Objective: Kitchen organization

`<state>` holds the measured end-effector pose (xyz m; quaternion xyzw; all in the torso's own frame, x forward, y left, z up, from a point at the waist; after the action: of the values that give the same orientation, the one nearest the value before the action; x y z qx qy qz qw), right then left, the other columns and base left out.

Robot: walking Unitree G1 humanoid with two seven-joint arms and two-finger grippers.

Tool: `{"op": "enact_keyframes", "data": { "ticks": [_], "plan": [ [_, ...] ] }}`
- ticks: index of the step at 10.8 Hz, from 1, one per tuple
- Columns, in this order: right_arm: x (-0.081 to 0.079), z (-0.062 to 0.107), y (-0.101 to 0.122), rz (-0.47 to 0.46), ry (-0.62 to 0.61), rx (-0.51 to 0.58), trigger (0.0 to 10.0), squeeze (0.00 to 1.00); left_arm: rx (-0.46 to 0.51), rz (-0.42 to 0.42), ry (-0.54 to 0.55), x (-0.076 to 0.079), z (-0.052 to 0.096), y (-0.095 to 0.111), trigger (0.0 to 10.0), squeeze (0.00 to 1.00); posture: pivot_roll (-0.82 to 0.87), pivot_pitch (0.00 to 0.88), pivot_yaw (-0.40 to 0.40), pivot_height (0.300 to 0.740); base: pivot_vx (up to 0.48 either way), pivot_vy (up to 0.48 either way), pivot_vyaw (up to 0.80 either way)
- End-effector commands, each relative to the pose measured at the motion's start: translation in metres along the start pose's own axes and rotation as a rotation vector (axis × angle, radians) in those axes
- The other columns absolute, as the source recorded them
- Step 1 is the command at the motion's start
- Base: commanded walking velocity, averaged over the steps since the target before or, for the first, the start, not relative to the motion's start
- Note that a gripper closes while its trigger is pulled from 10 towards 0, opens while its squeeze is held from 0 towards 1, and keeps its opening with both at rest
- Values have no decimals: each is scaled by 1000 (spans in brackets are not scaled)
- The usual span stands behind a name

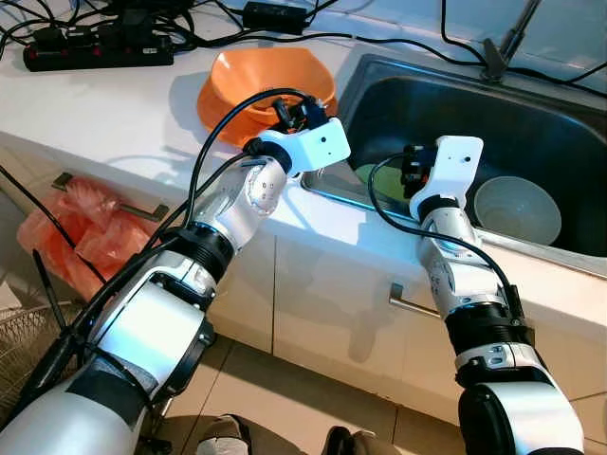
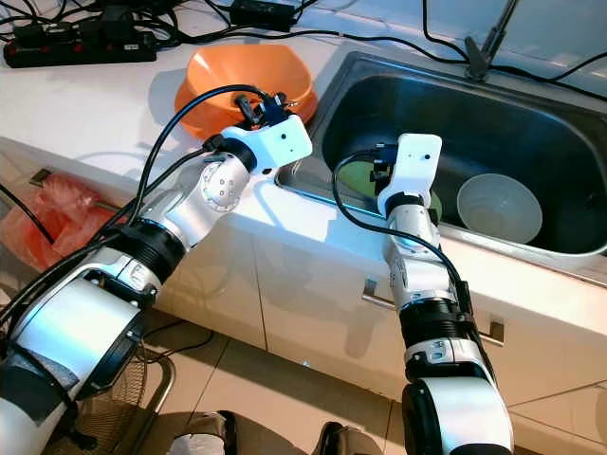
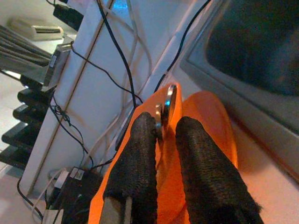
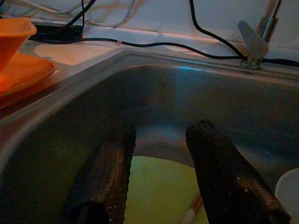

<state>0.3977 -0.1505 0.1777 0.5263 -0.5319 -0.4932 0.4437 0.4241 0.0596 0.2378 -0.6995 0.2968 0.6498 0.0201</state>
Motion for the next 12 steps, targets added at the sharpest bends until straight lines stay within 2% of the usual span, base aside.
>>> {"op": "enact_keyframes", "data": {
  "ticks": [1,9,10,11,12],
  "plan": [
    [7,5,-19,-2,-25,-79,10000,0,32,-22,21,-9,-4,9,0,0,61,154,-35,740,0,0,0],
    [4,2,-17,-4,-18,-80,10000,0,66,-43,65,-25,-6,18,0,0,72,144,-40,740,0,0,0],
    [4,2,-17,-4,-18,-79,10000,0,71,-44,78,-27,-6,19,2824,0,74,143,-41,740,0,0,0],
    [4,2,-17,-4,-17,-79,10000,0,76,-49,94,-32,-6,21,10000,0,75,141,-41,740,0,0,0],
    [4,2,-17,-4,-16,-79,10000,0,83,-86,121,-39,-5,23,10000,0,76,140,-42,740,0,0,0]
  ]
}}
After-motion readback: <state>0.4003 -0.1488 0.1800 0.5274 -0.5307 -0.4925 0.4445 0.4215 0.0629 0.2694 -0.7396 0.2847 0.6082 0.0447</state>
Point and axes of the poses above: a point about 5 cm out from each wrist's last joint towards the gripper, its own z axis pointing back from the gripper into the wrist, its own y axis along the axis of the wrist's last joint, x = y × z, the point moved 2 cm from there along -z, pointing out of the wrist towards the gripper, and after that the axes turned 2 degrees about -z, right-handed, at the moved point
